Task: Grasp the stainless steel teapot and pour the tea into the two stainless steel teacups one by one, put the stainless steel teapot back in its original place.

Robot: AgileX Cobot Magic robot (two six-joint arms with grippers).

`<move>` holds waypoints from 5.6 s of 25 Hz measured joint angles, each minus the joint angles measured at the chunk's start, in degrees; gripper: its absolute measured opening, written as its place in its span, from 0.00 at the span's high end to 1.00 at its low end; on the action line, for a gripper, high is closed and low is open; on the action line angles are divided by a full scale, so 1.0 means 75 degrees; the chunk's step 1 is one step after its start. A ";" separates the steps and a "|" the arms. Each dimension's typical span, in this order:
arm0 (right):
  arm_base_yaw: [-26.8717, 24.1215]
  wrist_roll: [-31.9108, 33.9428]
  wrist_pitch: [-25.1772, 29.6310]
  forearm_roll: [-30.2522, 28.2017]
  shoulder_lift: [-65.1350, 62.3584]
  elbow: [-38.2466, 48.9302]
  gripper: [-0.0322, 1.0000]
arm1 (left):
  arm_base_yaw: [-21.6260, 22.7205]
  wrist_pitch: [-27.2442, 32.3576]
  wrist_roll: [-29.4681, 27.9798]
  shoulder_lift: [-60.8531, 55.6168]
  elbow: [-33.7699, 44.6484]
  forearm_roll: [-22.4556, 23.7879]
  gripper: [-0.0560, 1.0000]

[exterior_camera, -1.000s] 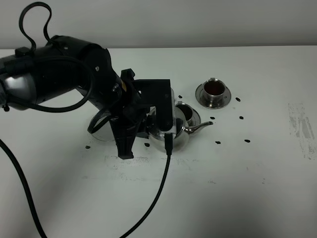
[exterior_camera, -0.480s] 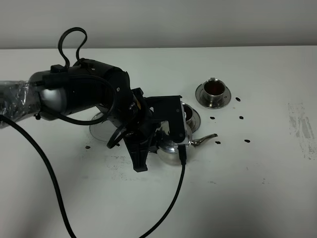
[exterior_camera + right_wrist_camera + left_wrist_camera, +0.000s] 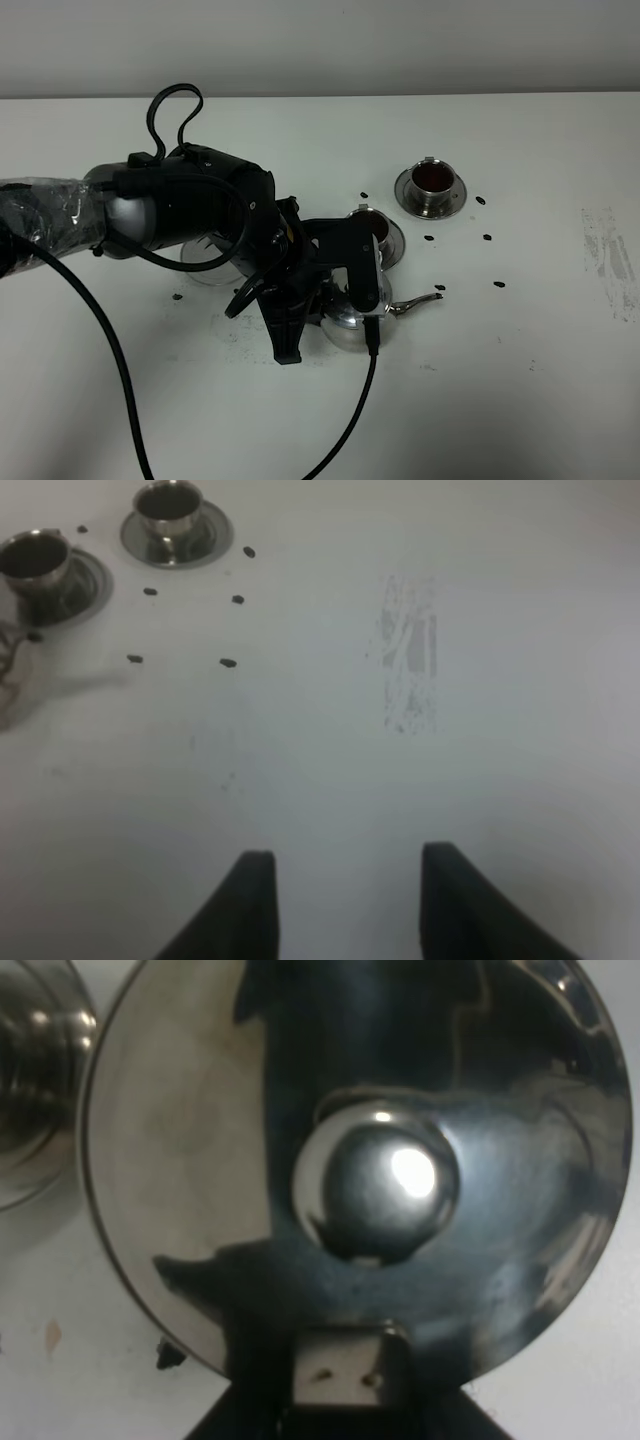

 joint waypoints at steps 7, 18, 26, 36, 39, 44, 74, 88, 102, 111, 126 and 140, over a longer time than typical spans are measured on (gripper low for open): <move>0.0000 0.0000 0.0000 0.0000 0.0000 0.0000 0.65 | 0.0085 0.0271 -0.0307 -0.0677 0.0003 0.0152 0.78; 0.0000 0.0000 0.0000 0.0000 0.0000 0.0000 0.65 | 0.1666 0.0865 -0.3481 -0.1347 0.0003 0.1033 0.78; 0.0000 0.0000 0.0000 0.0000 0.0000 0.0000 0.65 | 0.2347 0.0909 -0.5780 -0.1339 0.0003 0.1488 0.78; 0.0000 0.0000 0.0000 0.0000 0.0000 0.0000 0.65 | 0.2484 0.0910 -0.6182 -0.0738 0.0003 0.1379 0.78; 0.0000 0.0000 0.0000 0.0000 0.0000 0.0000 0.65 | 0.2484 0.0850 -0.6182 -0.0597 0.0003 0.1352 0.78; 0.0000 0.0000 0.0000 0.0000 0.0000 0.0000 0.65 | 0.2484 0.0791 -0.6182 -0.0385 0.0003 0.1345 0.78; 0.0000 0.0000 0.0000 0.0000 0.0000 0.0000 0.65 | 0.2403 0.0412 -0.6158 -0.0122 0.0003 0.1383 0.78; 0.0000 0.0000 0.0000 0.0000 0.0000 0.0000 0.65 | 0.2371 0.0380 -0.6158 -0.0072 0.0003 0.1494 0.78; 0.0000 0.0000 0.0000 0.0000 0.0000 0.0000 0.65 | 0.2336 0.0579 -0.5863 -0.0072 0.0003 0.1304 0.64; 0.0000 0.0000 0.0000 0.0000 0.0000 0.0000 0.65 | 0.2336 0.0597 -0.5854 -0.0215 0.0003 0.1263 0.50; 0.0000 0.0000 0.0000 0.0000 0.0000 0.0000 0.65 | 0.2242 0.1532 -0.5852 -0.3016 0.0003 0.1142 0.50; 0.0000 0.0000 0.0000 0.0000 0.0000 0.0000 0.65 | 0.2242 0.3499 -0.8280 -0.5402 0.0003 0.1859 0.50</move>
